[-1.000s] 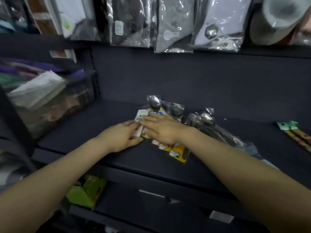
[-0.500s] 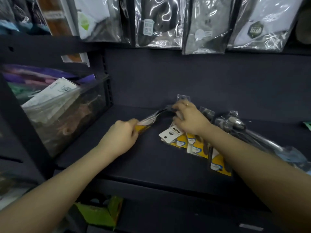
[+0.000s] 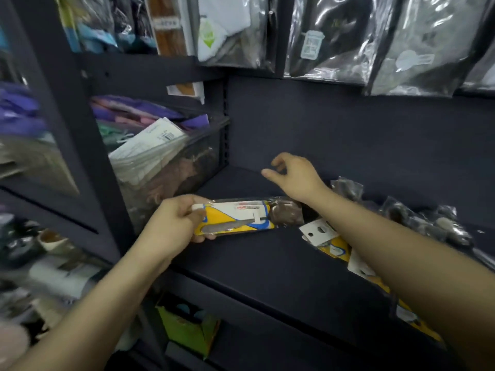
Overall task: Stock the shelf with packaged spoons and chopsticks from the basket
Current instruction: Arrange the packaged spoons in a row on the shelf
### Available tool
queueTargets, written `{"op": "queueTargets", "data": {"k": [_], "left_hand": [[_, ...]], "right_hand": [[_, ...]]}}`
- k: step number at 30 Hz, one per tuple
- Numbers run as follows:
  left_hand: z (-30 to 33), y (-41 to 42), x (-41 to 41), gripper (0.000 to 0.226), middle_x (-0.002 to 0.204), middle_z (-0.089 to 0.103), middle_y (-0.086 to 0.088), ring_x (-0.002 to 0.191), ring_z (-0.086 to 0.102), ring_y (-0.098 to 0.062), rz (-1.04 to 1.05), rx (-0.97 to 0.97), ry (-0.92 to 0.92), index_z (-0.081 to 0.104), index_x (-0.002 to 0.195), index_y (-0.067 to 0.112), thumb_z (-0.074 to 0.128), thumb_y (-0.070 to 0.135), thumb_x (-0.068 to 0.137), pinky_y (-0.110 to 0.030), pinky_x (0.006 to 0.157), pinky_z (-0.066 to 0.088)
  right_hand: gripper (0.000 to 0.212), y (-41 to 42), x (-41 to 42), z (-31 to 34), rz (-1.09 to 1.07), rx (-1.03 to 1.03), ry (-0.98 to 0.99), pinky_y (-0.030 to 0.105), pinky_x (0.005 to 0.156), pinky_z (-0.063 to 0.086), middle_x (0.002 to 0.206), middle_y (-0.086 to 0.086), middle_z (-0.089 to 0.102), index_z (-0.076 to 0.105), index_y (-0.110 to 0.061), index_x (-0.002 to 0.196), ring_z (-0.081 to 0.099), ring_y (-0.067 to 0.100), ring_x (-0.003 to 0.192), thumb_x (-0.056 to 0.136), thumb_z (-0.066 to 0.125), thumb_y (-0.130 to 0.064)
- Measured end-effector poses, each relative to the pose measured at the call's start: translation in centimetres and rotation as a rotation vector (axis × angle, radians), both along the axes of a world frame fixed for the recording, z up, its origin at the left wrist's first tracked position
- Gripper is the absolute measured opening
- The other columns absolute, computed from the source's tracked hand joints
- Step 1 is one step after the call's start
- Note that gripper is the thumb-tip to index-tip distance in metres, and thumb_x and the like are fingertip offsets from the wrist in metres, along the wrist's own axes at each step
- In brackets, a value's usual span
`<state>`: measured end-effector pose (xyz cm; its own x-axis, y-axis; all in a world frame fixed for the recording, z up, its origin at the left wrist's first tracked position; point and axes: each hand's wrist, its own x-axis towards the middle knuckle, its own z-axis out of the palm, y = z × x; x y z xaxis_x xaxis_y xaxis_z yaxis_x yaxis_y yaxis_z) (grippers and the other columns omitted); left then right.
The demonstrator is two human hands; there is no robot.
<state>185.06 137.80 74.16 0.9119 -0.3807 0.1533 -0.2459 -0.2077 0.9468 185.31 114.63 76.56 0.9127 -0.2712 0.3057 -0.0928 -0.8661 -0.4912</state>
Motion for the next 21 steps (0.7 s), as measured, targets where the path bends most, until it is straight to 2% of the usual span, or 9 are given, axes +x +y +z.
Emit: {"op": "queueTargets", "data": {"k": [3,5,6,7,10,13,16,19,21], "left_hand": [[0.2,1.1,0.5,0.029,0.064,0.063,0.006,0.052,0.055,0.000,0.131,0.034,-0.230,0.061,0.080,0.025,0.044,0.005,0.091,-0.011,0.051,0.043],[0.4,1.8,1.2,0.022,0.072,0.064,0.015,0.064,0.054,0.004,0.213,0.085,-0.382,0.059,0.080,0.033,0.046,0.017,0.087,-0.017,0.063,0.042],[0.5,2.0,1.3,0.021,0.074,0.063,0.019,0.067,0.054,0.008,0.237,0.093,-0.427,0.057,0.081,0.035,0.046,0.018,0.087,-0.017,0.066,0.041],[0.6,2.1,1.4,0.023,0.074,0.062,0.022,0.068,0.053,0.011,0.253,0.096,-0.451,0.057,0.082,0.035,0.047,0.016,0.088,-0.014,0.066,0.040],[0.6,2.1,1.5,0.019,0.065,0.062,0.017,0.060,0.052,0.005,0.235,0.121,-0.399,0.058,0.076,0.035,0.046,0.020,0.081,-0.012,0.062,0.040],[0.8,2.1,1.9,0.018,0.057,0.063,0.003,0.055,0.054,-0.014,0.133,0.199,-0.213,0.062,0.074,0.027,0.047,0.018,0.071,-0.030,0.061,0.047],[1.0,1.3,2.2,0.028,0.049,0.065,0.006,0.047,0.058,-0.004,-0.011,0.186,0.027,0.064,0.072,0.020,0.049,0.000,0.083,-0.020,0.053,0.048],[0.8,-0.7,2.1,0.016,0.060,0.066,0.003,0.049,0.060,-0.009,-0.089,0.024,0.255,0.063,0.090,0.016,0.048,0.010,0.091,-0.019,0.050,0.047],[0.1,-1.8,2.5,0.017,0.066,0.064,-0.002,0.049,0.059,-0.008,-0.084,-0.023,0.301,0.064,0.089,0.014,0.048,0.017,0.092,-0.016,0.049,0.048]], "right_hand": [[0.033,1.1,0.1,0.1,0.374,0.130,0.282,0.036,0.091,0.049,0.099,0.006,0.071,0.068,-0.011,0.097,0.064,0.018,0.095,0.088,0.057,-0.041],[0.019,1.2,-0.2,0.5,0.517,0.184,0.514,0.026,0.082,0.050,0.094,0.001,0.071,0.069,-0.014,0.094,0.064,0.007,0.084,0.087,0.063,-0.030],[0.007,1.1,-0.2,0.8,0.553,0.199,0.590,0.018,0.075,0.050,0.087,-0.005,0.070,0.068,-0.017,0.088,0.063,0.000,0.076,0.086,0.065,-0.022],[0.006,1.0,-0.2,1.0,0.563,0.184,0.613,0.012,0.069,0.048,0.081,-0.009,0.068,0.067,-0.021,0.082,0.062,-0.006,0.069,0.085,0.066,-0.015],[0.018,0.2,0.6,1.4,0.488,0.142,0.450,0.013,0.064,0.046,0.075,-0.010,0.066,0.065,-0.025,0.073,0.060,-0.001,0.067,0.080,0.070,-0.009],[0.014,-0.8,1.3,1.8,0.377,0.434,0.211,0.019,0.058,0.047,0.070,-0.004,0.065,0.065,-0.019,0.073,0.059,0.007,0.064,0.077,0.073,-0.009],[0.018,-0.9,2.0,1.9,0.215,0.782,-0.006,0.014,0.047,0.044,0.067,-0.002,0.060,0.057,-0.017,0.071,0.054,0.006,0.057,0.078,0.072,-0.012],[0.022,-0.2,2.9,1.1,0.086,0.902,-0.132,0.021,0.055,0.046,0.066,0.003,0.058,0.053,-0.013,0.067,0.054,0.012,0.057,0.078,0.072,-0.008],[0.019,0.1,3.5,0.4,0.067,0.956,-0.148,0.028,0.065,0.050,0.069,0.007,0.060,0.055,-0.010,0.068,0.057,0.018,0.062,0.081,0.068,-0.005]]}}
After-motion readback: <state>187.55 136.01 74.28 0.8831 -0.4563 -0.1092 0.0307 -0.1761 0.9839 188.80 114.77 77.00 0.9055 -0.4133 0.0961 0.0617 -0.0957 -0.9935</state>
